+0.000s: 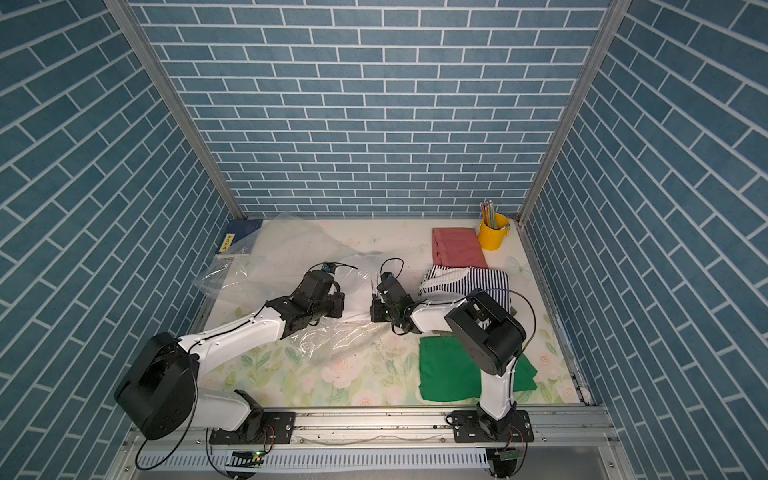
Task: Take the tank top out of the vacuum bag
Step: Take out the tank top from the vacuum bag.
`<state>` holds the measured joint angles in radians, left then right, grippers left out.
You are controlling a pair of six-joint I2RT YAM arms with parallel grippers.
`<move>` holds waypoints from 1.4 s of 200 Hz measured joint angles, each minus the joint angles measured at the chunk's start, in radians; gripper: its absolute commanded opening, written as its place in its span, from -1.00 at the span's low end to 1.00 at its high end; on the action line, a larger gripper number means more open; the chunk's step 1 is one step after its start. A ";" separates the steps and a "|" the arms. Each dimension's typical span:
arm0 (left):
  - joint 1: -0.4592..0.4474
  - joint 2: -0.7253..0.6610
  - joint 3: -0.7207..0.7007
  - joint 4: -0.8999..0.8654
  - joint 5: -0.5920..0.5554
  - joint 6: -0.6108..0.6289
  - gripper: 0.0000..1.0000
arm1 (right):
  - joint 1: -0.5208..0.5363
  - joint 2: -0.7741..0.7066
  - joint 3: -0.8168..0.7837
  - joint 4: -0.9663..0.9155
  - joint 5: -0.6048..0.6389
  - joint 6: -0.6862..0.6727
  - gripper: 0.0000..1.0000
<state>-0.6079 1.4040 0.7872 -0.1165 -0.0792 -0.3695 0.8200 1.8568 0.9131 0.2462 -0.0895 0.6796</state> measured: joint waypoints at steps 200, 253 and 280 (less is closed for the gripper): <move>0.000 0.027 0.020 -0.022 0.024 0.000 -1.00 | -0.145 -0.555 -0.245 -0.283 0.027 -0.013 0.12; 0.000 0.032 0.020 -0.023 0.050 -0.016 -1.00 | -0.132 -0.651 -0.376 -0.120 0.084 0.131 0.26; 0.001 0.032 0.021 -0.023 0.054 -0.018 -1.00 | -0.059 -0.713 -0.470 -0.072 0.127 0.241 0.28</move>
<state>-0.6071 1.4364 0.8078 -0.1390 -0.0250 -0.3874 0.7609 1.1442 0.4431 0.1738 0.0376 0.9203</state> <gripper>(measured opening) 0.052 0.632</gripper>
